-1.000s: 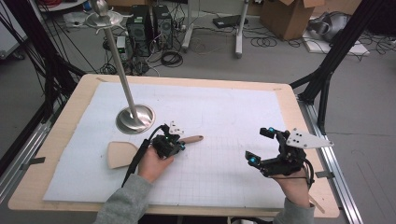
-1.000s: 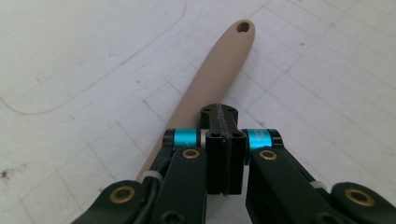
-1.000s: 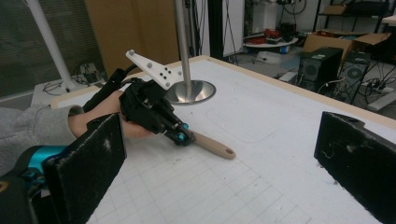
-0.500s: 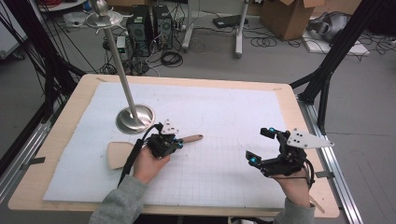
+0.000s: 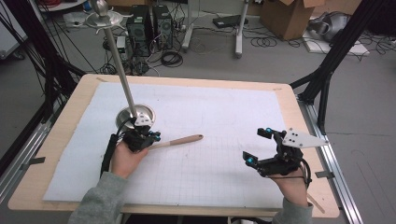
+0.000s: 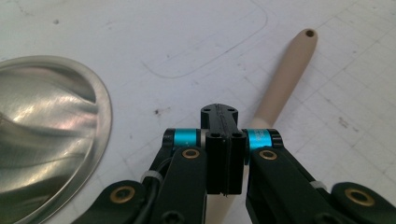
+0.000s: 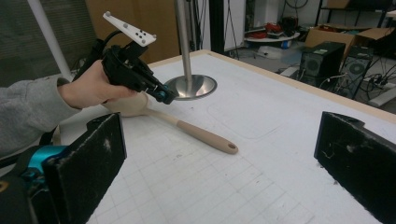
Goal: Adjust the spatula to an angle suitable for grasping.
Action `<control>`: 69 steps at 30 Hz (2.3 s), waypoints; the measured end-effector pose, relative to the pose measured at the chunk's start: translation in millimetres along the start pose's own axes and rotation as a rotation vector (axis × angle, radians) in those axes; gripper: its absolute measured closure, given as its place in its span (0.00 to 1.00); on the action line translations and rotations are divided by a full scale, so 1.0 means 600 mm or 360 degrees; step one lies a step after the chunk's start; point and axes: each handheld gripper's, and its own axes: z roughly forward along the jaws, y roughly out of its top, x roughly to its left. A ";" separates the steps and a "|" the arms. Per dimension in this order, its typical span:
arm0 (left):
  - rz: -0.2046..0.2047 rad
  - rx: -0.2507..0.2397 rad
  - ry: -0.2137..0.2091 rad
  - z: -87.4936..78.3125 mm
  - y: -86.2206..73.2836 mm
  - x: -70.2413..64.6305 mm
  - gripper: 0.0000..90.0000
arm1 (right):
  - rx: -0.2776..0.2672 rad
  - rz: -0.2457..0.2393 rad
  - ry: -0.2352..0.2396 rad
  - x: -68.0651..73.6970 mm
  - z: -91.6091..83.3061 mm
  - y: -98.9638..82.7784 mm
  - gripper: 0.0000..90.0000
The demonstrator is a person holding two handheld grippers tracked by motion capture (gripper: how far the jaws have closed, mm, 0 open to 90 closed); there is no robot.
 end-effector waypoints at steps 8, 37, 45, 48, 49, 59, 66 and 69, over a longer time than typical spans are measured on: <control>-0.0024 0.0043 0.0035 -0.002 -0.012 0.014 1.00 | -0.0008 0.0000 0.0001 0.000 -0.001 0.000 0.01; 0.0008 0.0260 0.0045 -0.011 -0.051 0.023 1.00 | 0.0032 0.0009 0.0015 0.000 0.007 -0.003 0.01; -0.0026 0.0259 0.0069 -0.042 -0.080 0.029 1.00 | 0.0032 0.0007 0.0011 0.000 0.007 -0.003 0.01; -0.0028 0.0266 0.0088 -0.053 -0.089 0.028 1.00 | 0.0040 0.0002 0.0012 0.001 0.009 -0.003 0.01; -0.0028 0.0269 0.0087 -0.056 -0.092 0.028 1.00 | 0.0045 0.0004 0.0010 0.001 0.010 -0.003 0.01; -0.0020 0.0299 0.0099 -0.087 -0.117 0.016 1.00 | 0.0055 -0.0002 0.0018 0.002 0.015 -0.004 0.01; -0.0015 0.0311 0.0100 -0.104 -0.130 -0.001 0.99 | 0.0057 -0.0002 0.0018 0.003 0.015 -0.003 0.01; -0.0012 0.0313 0.0104 -0.105 -0.132 -0.009 0.99 | 0.0063 0.0000 0.0022 0.004 0.017 -0.003 0.01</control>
